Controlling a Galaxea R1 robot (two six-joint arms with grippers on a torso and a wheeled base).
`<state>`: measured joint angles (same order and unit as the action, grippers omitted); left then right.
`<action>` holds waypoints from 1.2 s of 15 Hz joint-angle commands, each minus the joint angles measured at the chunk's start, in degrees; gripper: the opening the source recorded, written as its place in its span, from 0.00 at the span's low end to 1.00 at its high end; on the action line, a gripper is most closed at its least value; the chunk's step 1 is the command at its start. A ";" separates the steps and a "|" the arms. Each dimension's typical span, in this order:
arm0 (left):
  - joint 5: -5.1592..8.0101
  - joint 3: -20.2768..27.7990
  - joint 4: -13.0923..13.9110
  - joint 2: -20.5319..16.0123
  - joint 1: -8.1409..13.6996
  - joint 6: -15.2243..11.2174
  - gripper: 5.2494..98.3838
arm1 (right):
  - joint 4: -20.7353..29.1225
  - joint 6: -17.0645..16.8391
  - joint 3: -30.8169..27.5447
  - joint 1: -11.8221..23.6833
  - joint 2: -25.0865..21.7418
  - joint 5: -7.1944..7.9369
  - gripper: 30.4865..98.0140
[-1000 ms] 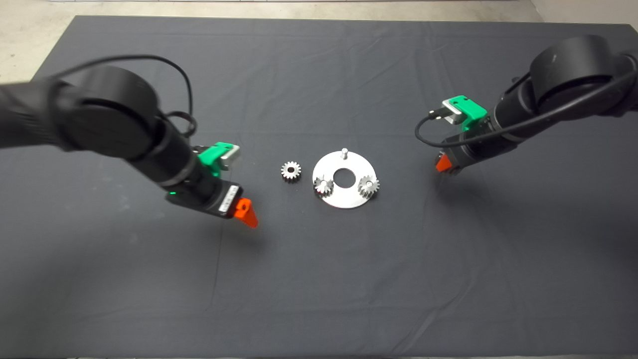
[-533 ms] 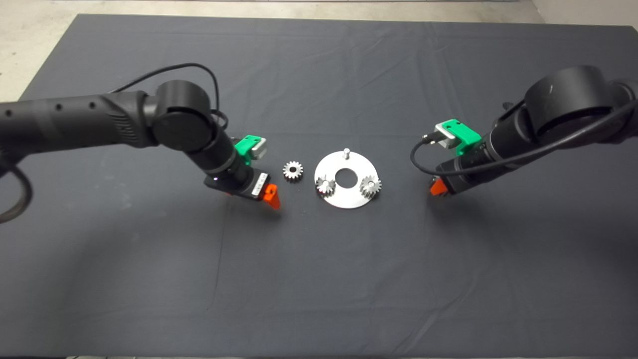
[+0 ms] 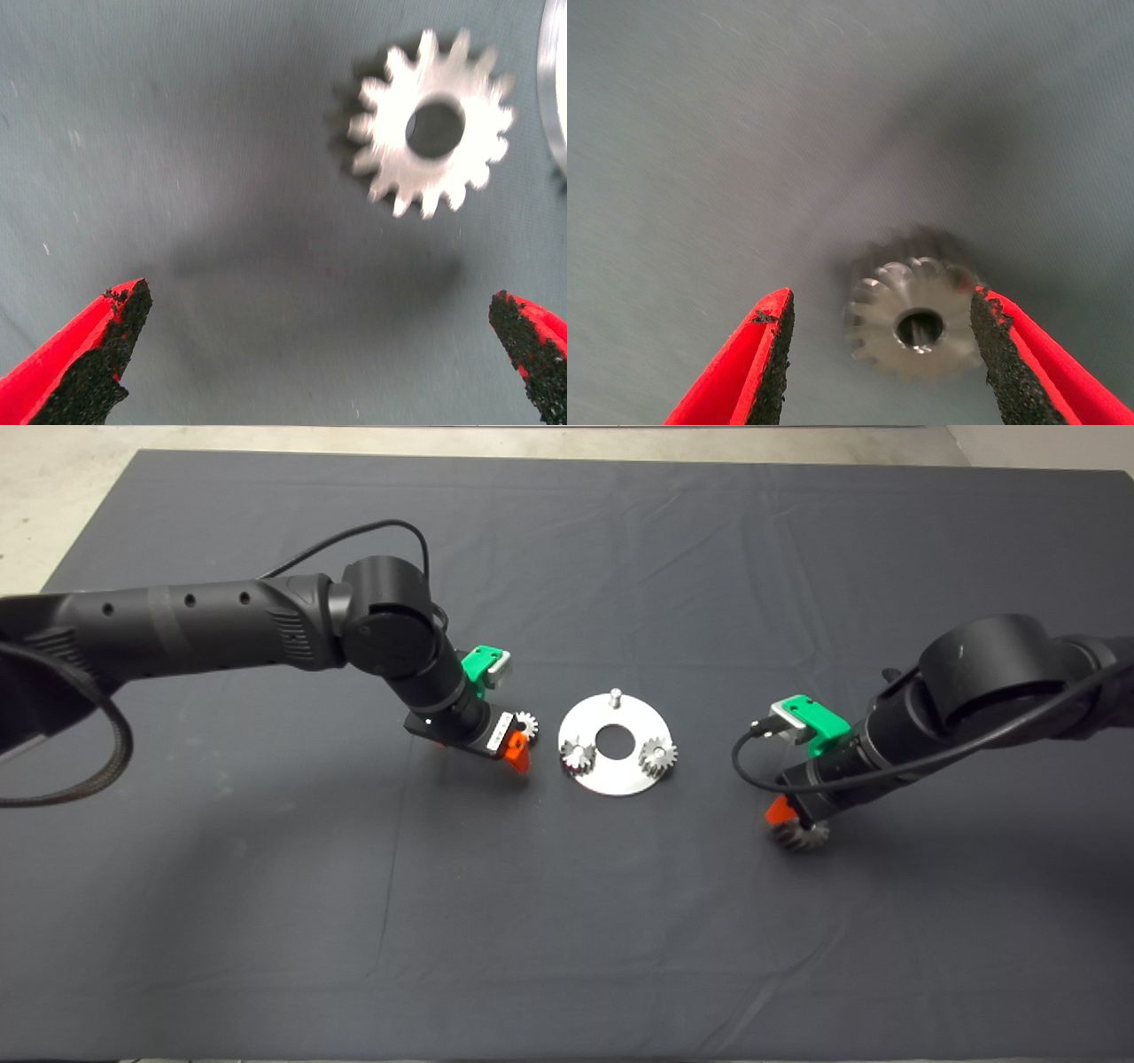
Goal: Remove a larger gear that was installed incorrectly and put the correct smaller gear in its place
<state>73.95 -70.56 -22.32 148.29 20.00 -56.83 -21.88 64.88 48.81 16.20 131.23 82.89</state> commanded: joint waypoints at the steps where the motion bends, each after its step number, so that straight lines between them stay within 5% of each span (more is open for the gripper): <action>1: 0.41 -1.14 -1.41 0.30 0.83 1.67 0.99 | -1.32 0.34 -0.57 1.29 -0.31 0.17 0.33; 3: 0.32 -1.06 -1.41 0.30 1.76 1.80 0.99 | -1.23 0.49 -0.57 1.29 -0.56 0.35 0.42; 9: 0.31 -0.97 -1.32 1.87 2.15 1.82 0.99 | -1.23 1.65 -4.71 1.29 -6.28 0.26 0.41; 18: 0.14 -2.90 -1.32 3.20 2.15 2.54 0.99 | -1.15 5.09 -9.98 1.82 -6.99 0.43 0.47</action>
<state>73.90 -73.48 -23.31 151.35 21.42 -54.74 -21.97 67.99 42.24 16.42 124.56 83.27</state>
